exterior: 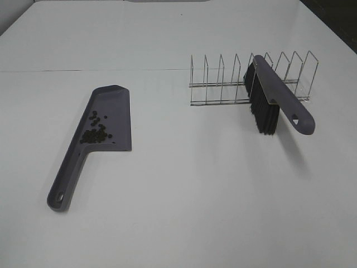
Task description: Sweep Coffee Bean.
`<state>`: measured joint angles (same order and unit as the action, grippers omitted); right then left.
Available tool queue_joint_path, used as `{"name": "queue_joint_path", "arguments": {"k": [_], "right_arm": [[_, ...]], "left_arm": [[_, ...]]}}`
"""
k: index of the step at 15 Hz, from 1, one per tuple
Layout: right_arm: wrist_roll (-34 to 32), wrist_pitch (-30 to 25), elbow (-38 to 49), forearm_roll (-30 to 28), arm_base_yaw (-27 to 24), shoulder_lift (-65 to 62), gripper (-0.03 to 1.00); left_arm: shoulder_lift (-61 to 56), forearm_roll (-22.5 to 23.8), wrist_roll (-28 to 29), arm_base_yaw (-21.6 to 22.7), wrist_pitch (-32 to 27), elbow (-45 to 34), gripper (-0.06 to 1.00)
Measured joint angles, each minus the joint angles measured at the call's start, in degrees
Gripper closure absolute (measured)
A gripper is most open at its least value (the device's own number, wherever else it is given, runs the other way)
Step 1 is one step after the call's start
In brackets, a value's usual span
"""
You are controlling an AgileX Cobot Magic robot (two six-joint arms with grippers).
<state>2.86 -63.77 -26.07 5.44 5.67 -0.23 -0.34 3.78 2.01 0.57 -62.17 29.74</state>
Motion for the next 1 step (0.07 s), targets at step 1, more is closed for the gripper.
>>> {"name": "queue_joint_path", "arguments": {"k": [1], "right_arm": [[0.0, 0.0, 0.0, 0.0, 0.0, 0.0, 0.18]], "left_arm": [[0.0, 0.0, 0.0, 0.0, 0.0, 0.0, 0.06]]}}
